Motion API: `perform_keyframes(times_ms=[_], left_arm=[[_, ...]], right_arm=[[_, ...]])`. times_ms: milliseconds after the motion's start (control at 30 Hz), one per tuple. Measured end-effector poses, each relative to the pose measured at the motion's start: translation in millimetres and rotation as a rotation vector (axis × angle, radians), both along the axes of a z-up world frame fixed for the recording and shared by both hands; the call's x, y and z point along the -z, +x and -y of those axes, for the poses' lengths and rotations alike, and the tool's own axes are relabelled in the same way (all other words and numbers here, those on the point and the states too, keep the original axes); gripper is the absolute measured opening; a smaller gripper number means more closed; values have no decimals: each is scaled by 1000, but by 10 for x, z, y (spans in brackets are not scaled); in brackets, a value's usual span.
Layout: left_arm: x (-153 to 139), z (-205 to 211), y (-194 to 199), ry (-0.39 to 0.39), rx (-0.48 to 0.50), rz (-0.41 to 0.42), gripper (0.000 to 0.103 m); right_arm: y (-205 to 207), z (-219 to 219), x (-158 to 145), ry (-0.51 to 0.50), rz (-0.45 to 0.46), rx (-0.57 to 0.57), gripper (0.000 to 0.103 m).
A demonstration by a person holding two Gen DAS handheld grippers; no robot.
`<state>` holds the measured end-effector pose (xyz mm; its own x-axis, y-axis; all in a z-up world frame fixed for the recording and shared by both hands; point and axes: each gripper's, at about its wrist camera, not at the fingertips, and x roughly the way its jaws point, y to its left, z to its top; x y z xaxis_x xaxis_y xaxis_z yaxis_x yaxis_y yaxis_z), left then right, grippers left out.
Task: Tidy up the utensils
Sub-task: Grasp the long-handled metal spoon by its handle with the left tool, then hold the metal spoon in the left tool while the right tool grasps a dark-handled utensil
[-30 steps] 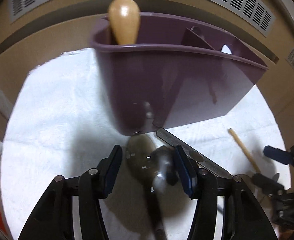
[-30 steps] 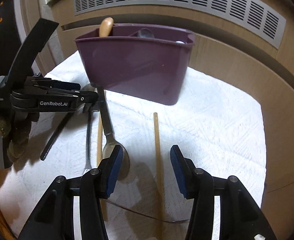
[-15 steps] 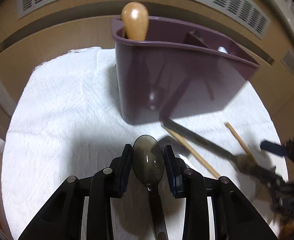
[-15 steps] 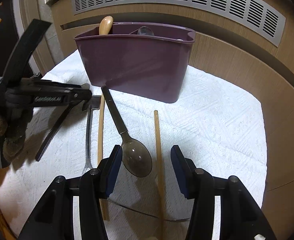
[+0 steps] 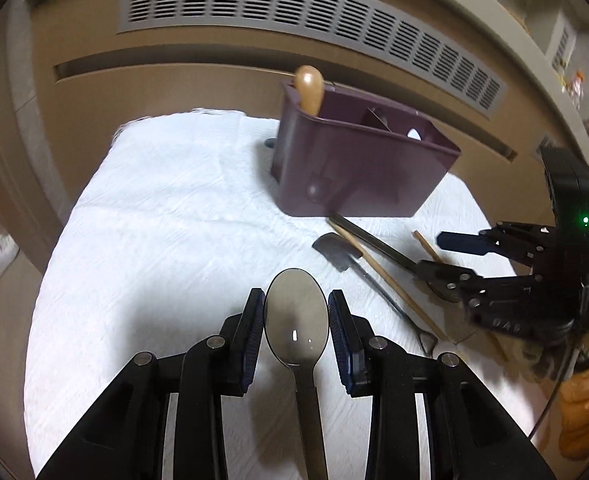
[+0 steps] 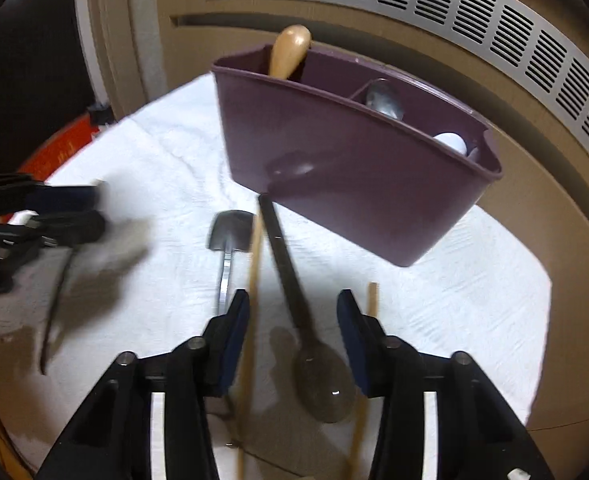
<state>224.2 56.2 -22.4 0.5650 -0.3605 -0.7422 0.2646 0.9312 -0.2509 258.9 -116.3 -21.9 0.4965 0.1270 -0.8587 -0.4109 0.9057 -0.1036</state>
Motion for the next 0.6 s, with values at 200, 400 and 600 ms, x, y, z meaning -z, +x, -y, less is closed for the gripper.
perform_keyframes(times_ms=[200,400,600], left_arm=[[75,-23,14,-42,20,-11,33],[70,39,-14,-39,27,-20,33],[49,96,-40,-20,15,-29,33]], right_arm=[[-274,224,45,-36,-34,42,41],[-439,448,174,4,-67,125,41],[-461,442,260,21,-15,121,41]])
